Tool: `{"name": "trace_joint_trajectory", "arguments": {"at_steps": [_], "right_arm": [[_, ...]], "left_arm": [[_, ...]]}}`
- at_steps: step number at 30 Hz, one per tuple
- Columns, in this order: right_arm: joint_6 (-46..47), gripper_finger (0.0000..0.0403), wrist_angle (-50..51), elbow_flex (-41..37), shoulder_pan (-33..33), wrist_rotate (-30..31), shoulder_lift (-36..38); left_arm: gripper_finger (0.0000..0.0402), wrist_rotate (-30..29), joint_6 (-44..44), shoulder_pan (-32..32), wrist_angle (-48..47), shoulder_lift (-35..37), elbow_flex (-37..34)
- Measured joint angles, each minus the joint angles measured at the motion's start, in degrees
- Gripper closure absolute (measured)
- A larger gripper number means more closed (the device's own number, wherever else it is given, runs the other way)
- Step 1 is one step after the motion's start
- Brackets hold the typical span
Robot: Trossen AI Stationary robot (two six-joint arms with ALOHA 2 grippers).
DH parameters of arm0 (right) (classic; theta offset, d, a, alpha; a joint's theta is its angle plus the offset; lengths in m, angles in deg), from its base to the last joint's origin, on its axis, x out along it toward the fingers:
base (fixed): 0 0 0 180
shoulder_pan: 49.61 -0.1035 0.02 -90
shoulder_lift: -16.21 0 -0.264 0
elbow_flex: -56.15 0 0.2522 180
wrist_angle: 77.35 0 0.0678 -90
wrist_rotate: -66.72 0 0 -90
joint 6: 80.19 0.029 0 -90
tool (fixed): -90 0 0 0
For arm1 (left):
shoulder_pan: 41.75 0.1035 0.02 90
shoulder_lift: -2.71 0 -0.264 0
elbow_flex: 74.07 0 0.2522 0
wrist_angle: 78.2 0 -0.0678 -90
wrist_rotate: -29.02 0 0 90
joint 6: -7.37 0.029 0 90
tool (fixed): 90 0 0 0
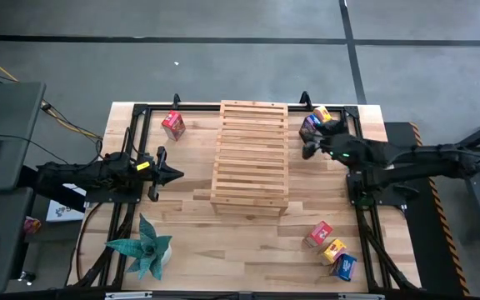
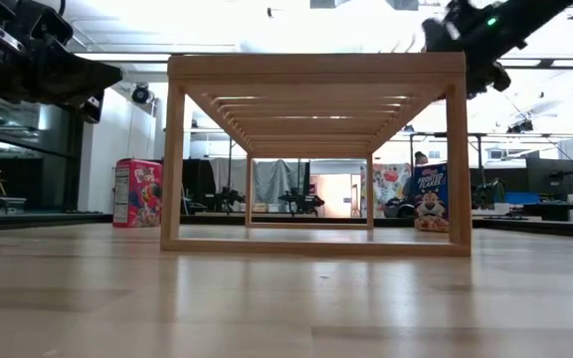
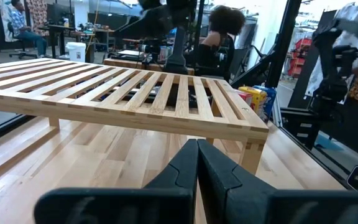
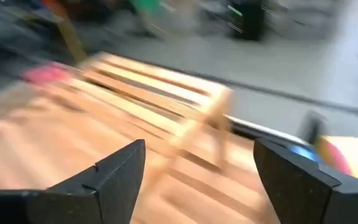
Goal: Stack cereal on shelf
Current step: Put the top blue cereal box on the shelf
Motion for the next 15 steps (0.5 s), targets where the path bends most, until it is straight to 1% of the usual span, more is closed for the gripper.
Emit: {"name": "trace_joint_trajectory", "arguments": {"at_steps": [3, 7, 11, 15], "right_arm": [[6.5, 0.0104, 9.4, 3.5, 2.5, 1.4, -6.3], [12.1, 0.0103, 16.6, 4.6, 5.9, 2.4, -12.6], [14.3, 0.0103, 19.6, 3.7, 9.7, 4.2, -16.7], [12.8, 0.0103, 19.3, 3.4, 12.3, 4.3, -18.6]], "left_arm": [[0.0402, 0.0, 0.0, 0.0, 0.0, 0.0, 0.0], [0.0401, 0.0, 0.0, 0.0, 0.0, 0.0, 0.0], [0.0401, 0.0, 0.0, 0.0, 0.0, 0.0, 0.0], [0.0401, 0.0, 0.0, 0.0, 0.0, 0.0, 0.0]]}}
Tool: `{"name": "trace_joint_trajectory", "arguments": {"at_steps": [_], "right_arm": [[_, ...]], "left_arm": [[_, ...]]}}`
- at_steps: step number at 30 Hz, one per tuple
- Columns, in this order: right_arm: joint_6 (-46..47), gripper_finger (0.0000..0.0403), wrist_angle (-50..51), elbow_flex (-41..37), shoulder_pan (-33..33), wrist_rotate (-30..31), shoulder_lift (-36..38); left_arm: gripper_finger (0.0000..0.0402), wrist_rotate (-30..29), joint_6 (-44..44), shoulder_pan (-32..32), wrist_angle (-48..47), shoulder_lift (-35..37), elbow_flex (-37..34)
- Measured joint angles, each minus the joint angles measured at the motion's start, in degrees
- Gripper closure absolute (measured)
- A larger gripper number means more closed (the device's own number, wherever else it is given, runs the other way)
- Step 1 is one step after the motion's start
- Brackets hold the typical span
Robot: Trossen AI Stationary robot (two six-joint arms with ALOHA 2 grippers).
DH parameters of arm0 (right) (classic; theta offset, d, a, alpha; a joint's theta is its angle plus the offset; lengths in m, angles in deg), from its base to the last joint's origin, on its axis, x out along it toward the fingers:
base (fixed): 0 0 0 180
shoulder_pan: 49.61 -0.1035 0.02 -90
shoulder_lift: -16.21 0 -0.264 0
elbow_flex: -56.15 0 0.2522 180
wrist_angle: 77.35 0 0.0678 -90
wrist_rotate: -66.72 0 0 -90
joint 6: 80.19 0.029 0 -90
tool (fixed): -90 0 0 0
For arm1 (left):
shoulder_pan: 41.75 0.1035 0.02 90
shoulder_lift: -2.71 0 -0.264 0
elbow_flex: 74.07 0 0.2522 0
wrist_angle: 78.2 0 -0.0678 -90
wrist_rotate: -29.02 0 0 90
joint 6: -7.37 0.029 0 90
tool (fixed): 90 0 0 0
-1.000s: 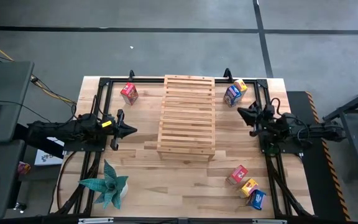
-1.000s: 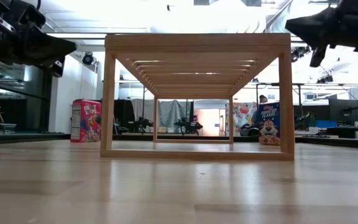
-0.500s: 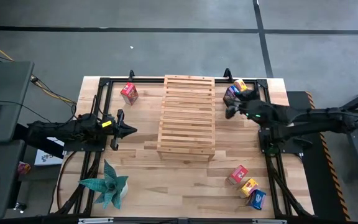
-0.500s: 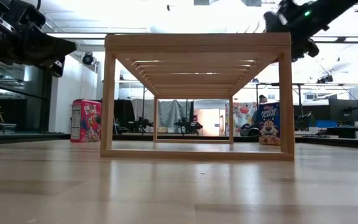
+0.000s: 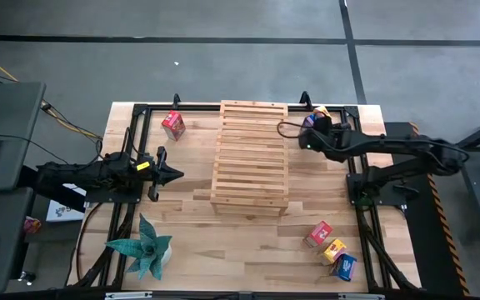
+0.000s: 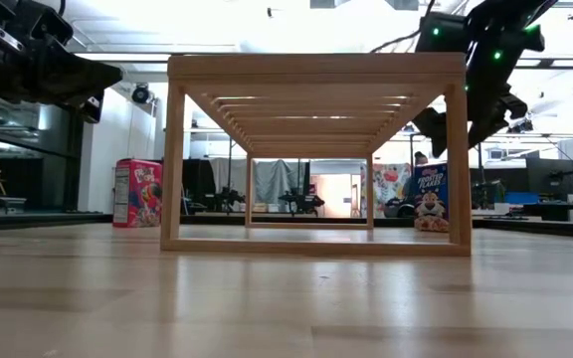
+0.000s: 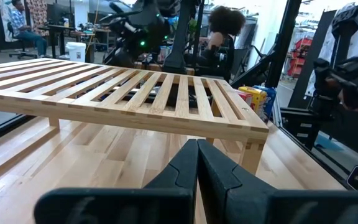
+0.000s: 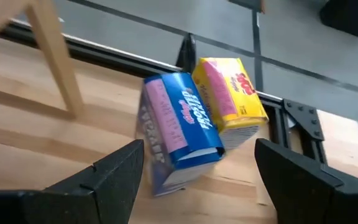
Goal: Stack cereal on shelf
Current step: Put the top blue cereal box on the shelf
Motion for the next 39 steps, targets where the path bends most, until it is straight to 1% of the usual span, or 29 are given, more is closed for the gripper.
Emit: {"name": "trace_joint_trajectory", "arguments": {"at_steps": [7, 15, 22, 27, 31, 34, 39], "right_arm": [[-4.7, 0.0103, -0.9, 0.0, 3.9, -2.6, -0.8], [-12.2, 0.0103, -6.2, 0.0, 9.1, -10.6, -0.8], [-15.1, 0.0103, -6.6, 0.0, 12.7, -17.8, -0.8], [-15.5, 0.0105, -6.6, 0.0, 13.2, -18.6, -0.8], [-15.5, 0.0105, -6.5, -0.1, 13.2, -20.9, -0.8], [-15.5, 0.0105, -6.5, -0.1, 13.2, -21.1, -0.8], [-15.4, 0.0125, -6.5, -0.1, 13.2, -21.0, -0.8]], "left_arm": [[0.0401, 0.0, 0.0, 0.0, 0.0, 0.0, 0.0], [0.0401, 0.0, 0.0, 0.0, 0.0, 0.0, 0.0], [0.0402, 0.0, 0.0, 0.0, 0.0, 0.0, 0.0], [0.0401, 0.0, 0.0, 0.0, 0.0, 0.0, 0.0], [0.0401, 0.0, 0.0, 0.0, 0.0, 0.0, 0.0], [0.0401, 0.0, 0.0, 0.0, 0.0, 0.0, 0.0], [0.0402, 0.0, 0.0, 0.0, 0.0, 0.0, 0.0]]}}
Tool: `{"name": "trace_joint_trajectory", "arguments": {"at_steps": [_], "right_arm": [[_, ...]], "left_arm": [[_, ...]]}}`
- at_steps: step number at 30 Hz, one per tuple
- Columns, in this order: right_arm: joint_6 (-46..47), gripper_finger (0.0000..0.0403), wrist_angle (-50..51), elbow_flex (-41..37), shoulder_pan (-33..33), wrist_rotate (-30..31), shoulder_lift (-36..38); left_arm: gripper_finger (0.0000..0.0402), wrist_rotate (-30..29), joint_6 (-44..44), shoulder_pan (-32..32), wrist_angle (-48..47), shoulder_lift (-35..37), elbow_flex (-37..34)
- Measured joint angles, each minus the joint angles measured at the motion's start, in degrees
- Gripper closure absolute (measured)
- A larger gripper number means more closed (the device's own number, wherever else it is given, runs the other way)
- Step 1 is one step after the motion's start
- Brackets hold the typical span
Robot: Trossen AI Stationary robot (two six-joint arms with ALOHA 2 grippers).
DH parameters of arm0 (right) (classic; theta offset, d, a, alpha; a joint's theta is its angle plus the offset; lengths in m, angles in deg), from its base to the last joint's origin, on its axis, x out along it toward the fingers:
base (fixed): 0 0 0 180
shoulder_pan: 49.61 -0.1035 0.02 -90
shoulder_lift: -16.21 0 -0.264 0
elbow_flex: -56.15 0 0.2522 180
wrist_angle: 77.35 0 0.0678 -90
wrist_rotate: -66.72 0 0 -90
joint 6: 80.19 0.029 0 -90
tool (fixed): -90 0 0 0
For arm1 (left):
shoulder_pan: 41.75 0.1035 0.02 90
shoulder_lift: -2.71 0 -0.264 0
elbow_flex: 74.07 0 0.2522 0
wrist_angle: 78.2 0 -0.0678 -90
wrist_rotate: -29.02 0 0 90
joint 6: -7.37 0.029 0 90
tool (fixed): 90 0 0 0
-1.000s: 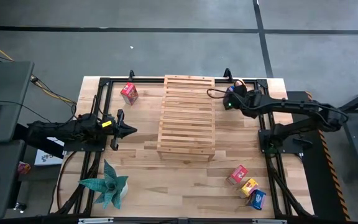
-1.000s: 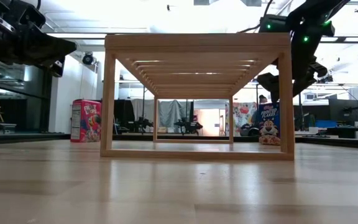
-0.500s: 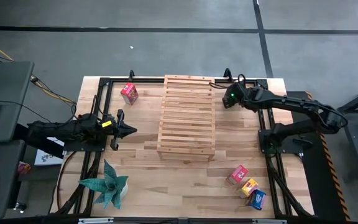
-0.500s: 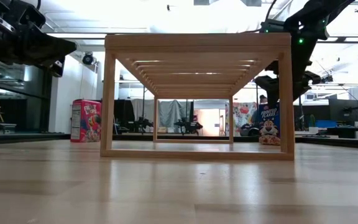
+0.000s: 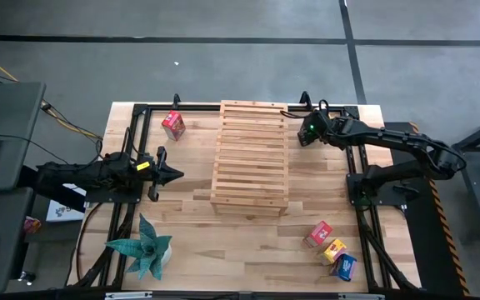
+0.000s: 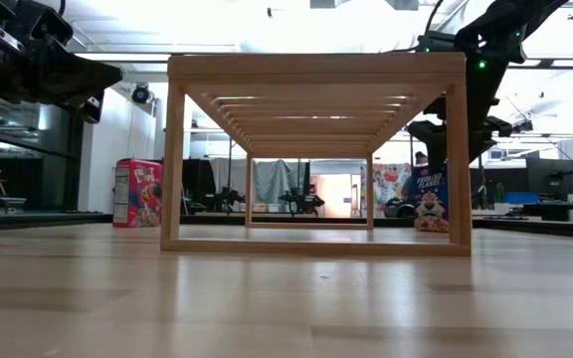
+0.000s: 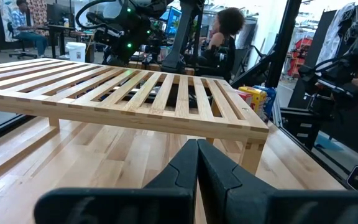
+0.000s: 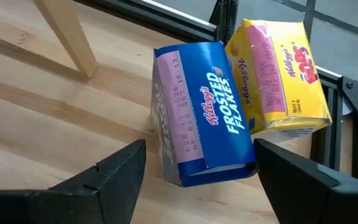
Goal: Stack cereal on shelf
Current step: Put the top blue cereal box on the shelf
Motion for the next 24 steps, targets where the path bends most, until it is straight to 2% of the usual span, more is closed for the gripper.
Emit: {"name": "trace_joint_trajectory", "arguments": {"at_steps": [18, 24], "right_arm": [[-0.1, 0.0259, 0.0, 0.0, 0.0, 0.0, 0.0], [-0.1, 0.0279, 0.0, 0.0, 0.0, -0.2, 0.0]], "left_arm": [[0.0402, 0.0, 0.0, 0.0, 0.0, 0.0, 0.0], [0.0402, 0.0, 0.0, 0.0, 0.0, 0.0, 0.0]]}}
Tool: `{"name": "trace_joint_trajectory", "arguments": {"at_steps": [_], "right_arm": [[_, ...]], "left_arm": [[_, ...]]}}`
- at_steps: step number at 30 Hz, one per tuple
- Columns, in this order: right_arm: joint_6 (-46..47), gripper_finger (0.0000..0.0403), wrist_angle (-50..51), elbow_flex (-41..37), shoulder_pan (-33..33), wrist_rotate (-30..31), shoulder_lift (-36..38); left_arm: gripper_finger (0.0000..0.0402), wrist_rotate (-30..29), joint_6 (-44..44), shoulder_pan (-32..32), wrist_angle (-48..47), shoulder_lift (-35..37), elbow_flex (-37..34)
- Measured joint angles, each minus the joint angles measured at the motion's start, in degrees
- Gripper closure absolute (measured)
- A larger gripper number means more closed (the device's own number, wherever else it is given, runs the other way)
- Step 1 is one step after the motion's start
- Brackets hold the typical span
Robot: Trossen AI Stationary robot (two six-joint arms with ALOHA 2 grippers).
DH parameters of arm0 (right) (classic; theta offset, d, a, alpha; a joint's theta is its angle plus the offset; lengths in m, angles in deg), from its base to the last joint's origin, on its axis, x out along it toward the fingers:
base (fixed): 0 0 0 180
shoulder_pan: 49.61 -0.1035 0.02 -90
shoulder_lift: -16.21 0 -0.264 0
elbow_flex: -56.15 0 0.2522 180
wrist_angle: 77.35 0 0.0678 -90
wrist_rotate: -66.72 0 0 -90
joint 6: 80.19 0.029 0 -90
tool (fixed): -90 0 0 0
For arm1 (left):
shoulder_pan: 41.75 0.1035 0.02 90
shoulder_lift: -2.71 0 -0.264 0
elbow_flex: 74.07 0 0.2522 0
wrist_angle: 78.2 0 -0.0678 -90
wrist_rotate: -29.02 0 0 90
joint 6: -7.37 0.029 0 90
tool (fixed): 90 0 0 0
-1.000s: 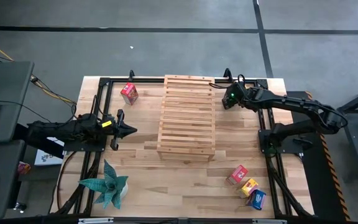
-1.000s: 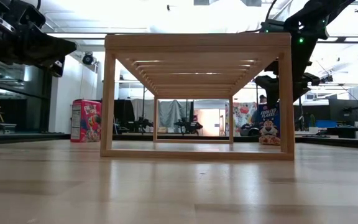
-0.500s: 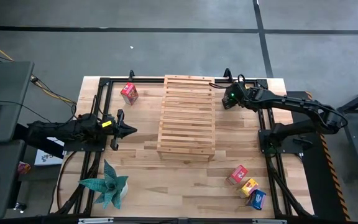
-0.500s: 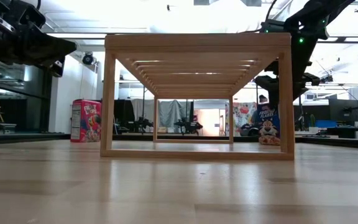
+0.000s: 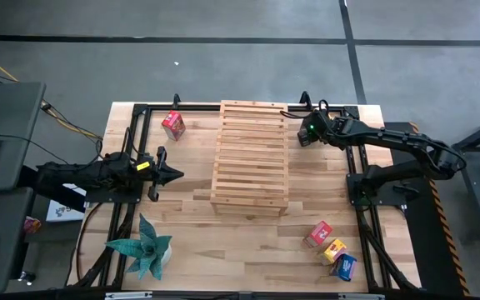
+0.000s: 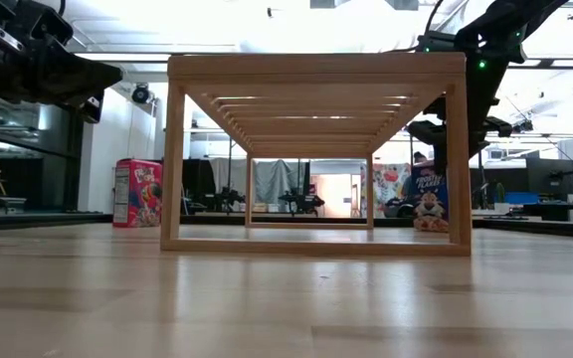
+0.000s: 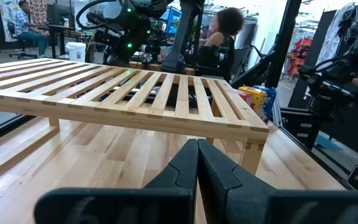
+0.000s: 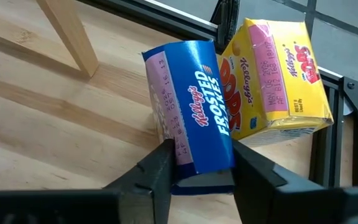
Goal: Stack cereal on shelf
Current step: Put the top blue cereal box on the shelf
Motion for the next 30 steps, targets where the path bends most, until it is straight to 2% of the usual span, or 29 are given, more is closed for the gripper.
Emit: {"name": "trace_joint_trajectory", "arguments": {"at_steps": [4, 7, 10, 13, 15, 21, 30], "right_arm": [[-0.1, 0.028, 0.0, 0.0, 0.0, -1.7, 0.2], [-0.4, 0.0281, 0.1, 0.0, 0.0, -5.8, 1.4], [-0.4, 0.0281, 0.6, 0.0, -0.9, -10.5, 4.2], [-0.2, 0.0281, 2.1, 0.7, -2.9, -11.7, 7.9], [0.5, 0.0281, 3.0, 2.4, -4.7, -11.0, 10.2], [-0.5, 0.0281, 4.1, 9.6, -10.0, -3.3, 13.6], [-5.9, 0.0281, 3.5, 23.2, -15.0, 0.8, 10.3]], "left_arm": [[0.0401, 0.0, 0.0, 0.0, 0.0, 0.0, 0.0], [0.0402, 0.0, 0.0, 0.0, 0.0, 0.0, 0.0], [0.0401, 0.0, 0.0, 0.0, 0.0, 0.0, 0.0], [0.0401, 0.0, 0.0, 0.0, 0.0, 0.0, 0.0], [0.0401, 0.0, 0.0, 0.0, 0.0, 0.0, 0.0], [0.0402, 0.0, 0.0, 0.0, 0.0, 0.0, 0.0], [0.0401, 0.0, 0.0, 0.0, 0.0, 0.0, 0.0]]}}
